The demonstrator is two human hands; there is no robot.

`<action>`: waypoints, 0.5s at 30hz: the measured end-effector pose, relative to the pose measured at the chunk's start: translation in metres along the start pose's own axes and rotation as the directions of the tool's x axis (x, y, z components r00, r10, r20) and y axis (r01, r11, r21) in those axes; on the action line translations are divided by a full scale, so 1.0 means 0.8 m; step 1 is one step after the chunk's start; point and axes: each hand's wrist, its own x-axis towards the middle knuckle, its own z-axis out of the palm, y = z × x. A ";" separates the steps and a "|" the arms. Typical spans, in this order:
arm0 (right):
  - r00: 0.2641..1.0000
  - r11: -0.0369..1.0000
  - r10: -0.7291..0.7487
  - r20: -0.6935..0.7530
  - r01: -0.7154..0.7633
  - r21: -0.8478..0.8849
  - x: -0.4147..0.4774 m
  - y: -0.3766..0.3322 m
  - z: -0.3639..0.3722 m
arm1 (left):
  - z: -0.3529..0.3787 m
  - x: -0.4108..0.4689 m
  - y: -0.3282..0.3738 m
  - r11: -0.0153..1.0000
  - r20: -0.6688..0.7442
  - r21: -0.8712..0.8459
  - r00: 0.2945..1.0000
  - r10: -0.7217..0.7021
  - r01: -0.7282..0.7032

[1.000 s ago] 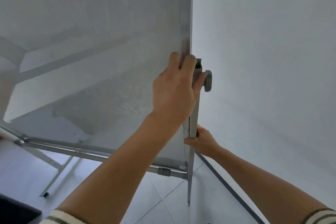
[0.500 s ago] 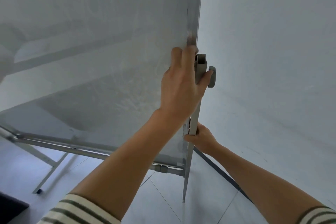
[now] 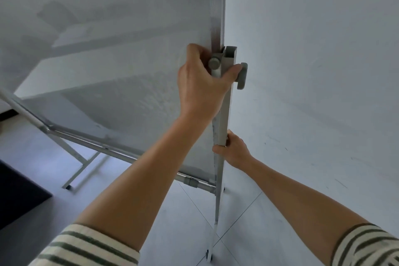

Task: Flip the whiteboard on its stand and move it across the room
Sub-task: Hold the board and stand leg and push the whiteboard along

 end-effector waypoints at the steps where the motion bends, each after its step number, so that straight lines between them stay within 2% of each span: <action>1: 1.000 1.000 0.007 -0.002 -0.007 0.002 -0.015 0.003 -0.002 | -0.004 -0.011 0.007 1.000 0.016 -0.017 1.000 -0.005 0.005; 4: 0.999 1.000 0.022 -0.033 -0.022 0.015 -0.059 0.013 -0.004 | -0.014 -0.042 0.026 0.997 0.071 -0.079 0.997 -0.021 0.027; 10: 0.989 0.993 0.101 -0.110 -0.094 0.071 -0.152 0.030 -0.001 | -0.042 -0.109 0.051 0.984 0.209 -0.177 0.976 0.066 -0.029; 15: 0.986 0.988 0.108 -0.125 -0.093 0.123 -0.228 0.041 -0.005 | -0.054 -0.162 0.080 0.971 0.276 -0.236 0.956 0.099 -0.033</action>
